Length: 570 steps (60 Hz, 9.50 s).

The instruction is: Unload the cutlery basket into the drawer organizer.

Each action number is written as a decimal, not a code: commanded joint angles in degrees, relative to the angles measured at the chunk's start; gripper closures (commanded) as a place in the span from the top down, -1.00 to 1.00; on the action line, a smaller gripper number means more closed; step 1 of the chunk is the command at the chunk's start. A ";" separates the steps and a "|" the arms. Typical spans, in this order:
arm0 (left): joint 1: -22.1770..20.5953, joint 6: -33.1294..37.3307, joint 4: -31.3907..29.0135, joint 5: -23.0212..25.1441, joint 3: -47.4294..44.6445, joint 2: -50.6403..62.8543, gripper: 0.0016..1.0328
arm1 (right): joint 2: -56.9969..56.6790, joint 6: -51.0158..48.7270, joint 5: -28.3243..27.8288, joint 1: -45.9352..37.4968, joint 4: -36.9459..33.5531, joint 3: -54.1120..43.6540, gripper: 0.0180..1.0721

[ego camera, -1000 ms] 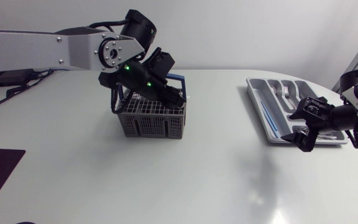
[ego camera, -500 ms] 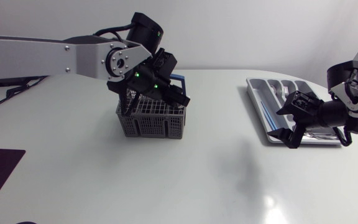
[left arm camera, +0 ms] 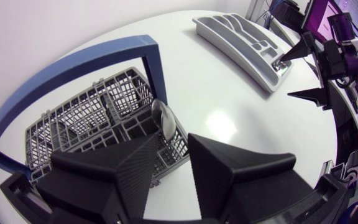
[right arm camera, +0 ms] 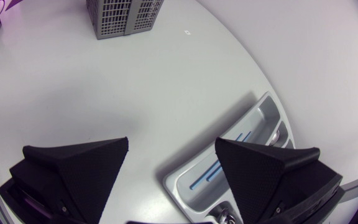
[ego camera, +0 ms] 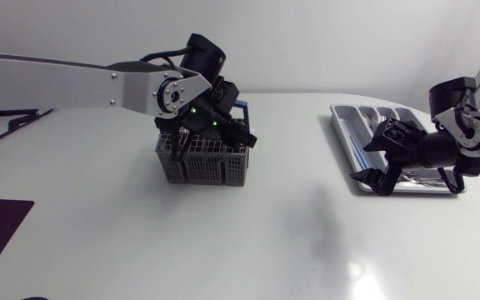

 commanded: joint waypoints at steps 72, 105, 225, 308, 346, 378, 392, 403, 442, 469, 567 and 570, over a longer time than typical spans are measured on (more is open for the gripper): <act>0.32 -2.90 8.89 -0.20 -0.76 6.17 -0.53 | 0.19 1.63 -0.25 1.64 3.46 -3.48 0.91; 0.32 -4.05 10.65 1.03 -3.31 5.12 -0.89 | -0.25 1.37 -0.17 1.73 4.07 -4.54 0.91; 6.38 -2.55 14.87 28.45 -14.56 -22.13 -0.92 | -7.98 5.06 -5.18 1.91 1.87 -5.59 0.91; -1.44 35.42 -7.90 51.30 -9.29 -9.91 -0.90 | -1.04 6.29 -31.90 16.94 -22.47 5.04 0.64; -1.53 35.15 -7.90 52.44 -7.80 -9.12 -0.90 | -1.92 6.20 -33.83 20.54 -24.93 5.48 0.13; -1.70 34.98 -7.81 53.23 -7.88 -8.86 -0.90 | -2.62 6.73 -34.18 22.65 -24.58 6.10 -0.24; -1.70 34.89 -7.81 53.32 -7.88 -8.77 -0.90 | -3.32 7.08 -34.18 23.18 -24.05 6.27 -0.52; -1.70 34.80 -7.81 53.59 -7.88 -8.68 -0.90 | -3.32 7.34 -34.09 23.35 -23.44 6.19 -0.67; -1.70 33.40 -7.81 53.67 -7.27 -8.51 -0.56 | -4.11 7.61 -34.09 22.56 -23.09 5.04 -0.89; 2.96 26.28 -7.46 53.94 -0.50 -8.42 0.88 | -2.44 6.46 -32.07 21.60 -23.70 3.90 -0.89; 4.71 9.84 -2.89 3.93 5.12 2.48 0.85 | 11.00 -34.23 2.73 -22.61 -1.91 9.61 -0.88; 4.71 9.75 -2.89 3.93 5.12 2.57 0.85 | 12.94 -35.28 3.26 -23.76 -0.76 10.67 -0.88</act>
